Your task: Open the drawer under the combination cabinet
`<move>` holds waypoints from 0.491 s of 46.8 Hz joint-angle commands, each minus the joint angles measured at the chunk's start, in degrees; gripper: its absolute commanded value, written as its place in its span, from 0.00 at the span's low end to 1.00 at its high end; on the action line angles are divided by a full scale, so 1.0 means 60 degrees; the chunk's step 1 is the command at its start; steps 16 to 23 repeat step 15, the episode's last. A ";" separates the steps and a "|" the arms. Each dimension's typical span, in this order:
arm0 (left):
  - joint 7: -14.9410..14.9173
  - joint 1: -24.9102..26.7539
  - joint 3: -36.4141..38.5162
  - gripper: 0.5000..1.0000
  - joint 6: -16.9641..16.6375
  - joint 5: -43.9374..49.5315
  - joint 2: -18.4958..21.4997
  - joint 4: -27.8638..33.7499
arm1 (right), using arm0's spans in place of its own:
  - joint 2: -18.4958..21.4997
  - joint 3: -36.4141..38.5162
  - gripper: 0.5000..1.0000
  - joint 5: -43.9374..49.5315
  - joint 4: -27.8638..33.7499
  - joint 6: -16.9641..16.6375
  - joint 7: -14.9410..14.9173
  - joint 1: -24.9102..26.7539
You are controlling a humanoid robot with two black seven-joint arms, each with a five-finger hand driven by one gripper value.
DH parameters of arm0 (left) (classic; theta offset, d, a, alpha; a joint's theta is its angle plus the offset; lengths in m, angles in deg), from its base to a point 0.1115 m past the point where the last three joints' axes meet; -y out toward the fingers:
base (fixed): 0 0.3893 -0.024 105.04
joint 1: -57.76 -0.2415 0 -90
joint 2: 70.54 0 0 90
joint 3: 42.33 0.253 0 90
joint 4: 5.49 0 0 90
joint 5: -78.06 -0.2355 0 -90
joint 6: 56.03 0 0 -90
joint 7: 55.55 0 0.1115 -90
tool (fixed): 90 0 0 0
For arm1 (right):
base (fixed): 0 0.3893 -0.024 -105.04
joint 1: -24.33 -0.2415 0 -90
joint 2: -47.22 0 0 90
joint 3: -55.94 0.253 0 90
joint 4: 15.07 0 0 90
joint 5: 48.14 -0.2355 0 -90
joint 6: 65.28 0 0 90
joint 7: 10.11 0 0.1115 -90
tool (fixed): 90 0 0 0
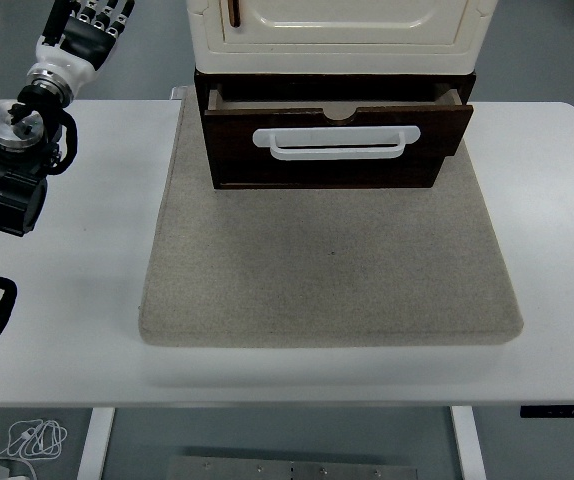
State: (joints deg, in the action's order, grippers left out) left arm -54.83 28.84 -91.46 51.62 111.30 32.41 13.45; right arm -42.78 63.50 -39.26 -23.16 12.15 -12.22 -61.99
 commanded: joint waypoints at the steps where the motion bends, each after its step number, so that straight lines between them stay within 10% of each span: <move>1: 0.0069 0.0001 0.0015 1.00 0.0004 -0.0003 -0.0195 -0.0021 | 0.0000 0.0000 0.85 0.0000 -0.0001 0.0000 0.0001 0.0003; 23: 0.0465 -0.0102 -0.0044 1.00 -0.0011 0.0114 -0.0313 -0.0124 | 0.0000 0.0102 0.85 -0.0015 -0.0001 0.0000 0.0001 0.0003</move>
